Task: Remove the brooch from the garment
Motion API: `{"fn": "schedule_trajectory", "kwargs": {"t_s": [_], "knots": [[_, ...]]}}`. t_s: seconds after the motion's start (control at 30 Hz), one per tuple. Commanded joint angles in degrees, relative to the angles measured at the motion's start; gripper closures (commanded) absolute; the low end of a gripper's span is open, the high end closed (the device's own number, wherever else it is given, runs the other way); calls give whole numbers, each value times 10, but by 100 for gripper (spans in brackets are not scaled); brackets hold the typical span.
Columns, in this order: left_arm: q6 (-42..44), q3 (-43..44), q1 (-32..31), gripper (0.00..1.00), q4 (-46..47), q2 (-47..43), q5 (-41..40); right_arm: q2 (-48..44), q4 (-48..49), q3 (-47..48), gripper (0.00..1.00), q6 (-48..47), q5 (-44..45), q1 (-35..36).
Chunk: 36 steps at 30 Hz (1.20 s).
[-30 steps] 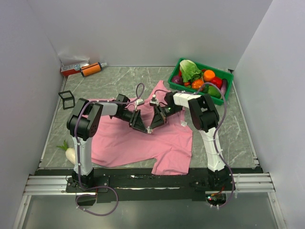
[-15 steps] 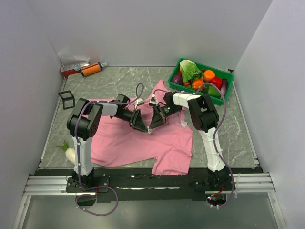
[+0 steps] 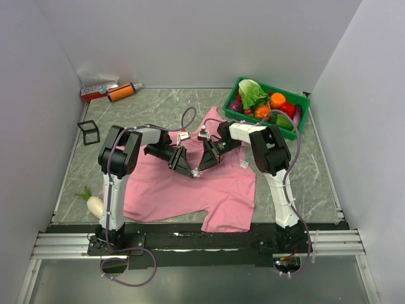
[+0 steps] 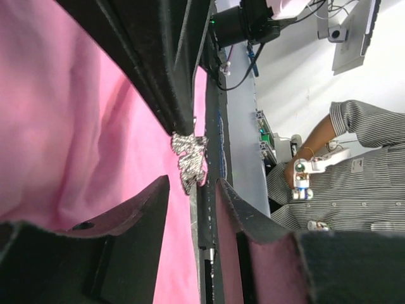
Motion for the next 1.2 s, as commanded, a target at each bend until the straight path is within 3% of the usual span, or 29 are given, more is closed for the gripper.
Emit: {"fn": "schedule_trajectory", "kwargs": {"t_s": [0.0, 0.37, 0.5, 0.53, 0.57, 0.6, 0.67, 0.73, 0.83, 0.9, 0.97, 1.0, 1.17], "knots": [[28, 4, -10, 59, -13, -17, 90, -32, 9, 8, 100, 1, -55, 5], [28, 38, -11, 54, -26, -9, 92, -36, 16, 9, 100, 9, -44, 5], [-113, 26, -14, 56, 65, -43, 32, -38, 26, 0, 100, 18, -46, 5], [-178, 12, -17, 57, 115, -60, -29, -39, 28, -1, 100, 19, -46, 5], [-278, -17, -17, 57, 309, -86, -85, -39, 29, -1, 100, 22, -47, 6], [-533, -127, -14, 56, 471, -178, -142, -40, 30, 1, 100, 23, -47, 5], [-657, -210, 0, 49, 662, -260, -222, -46, 30, 6, 100, 27, -46, 5], [-641, -183, 0, 46, 594, -278, -218, -54, 28, 13, 100, 27, -40, 5], [-632, -203, 2, 39, 608, -322, -205, -76, 50, 10, 100, 55, -34, 6], [-648, -202, 21, 34, 634, -310, -130, -91, 69, 12, 100, 73, -29, 5], [-641, -191, 28, 33, 629, -282, -95, -93, 63, 26, 100, 60, -18, 5], [-598, -170, 27, 34, 588, -274, -84, -91, 37, 45, 100, 46, -13, 5], [-578, -172, 20, 34, 589, -274, -97, -88, -25, 68, 100, -24, 2, 5]]}}
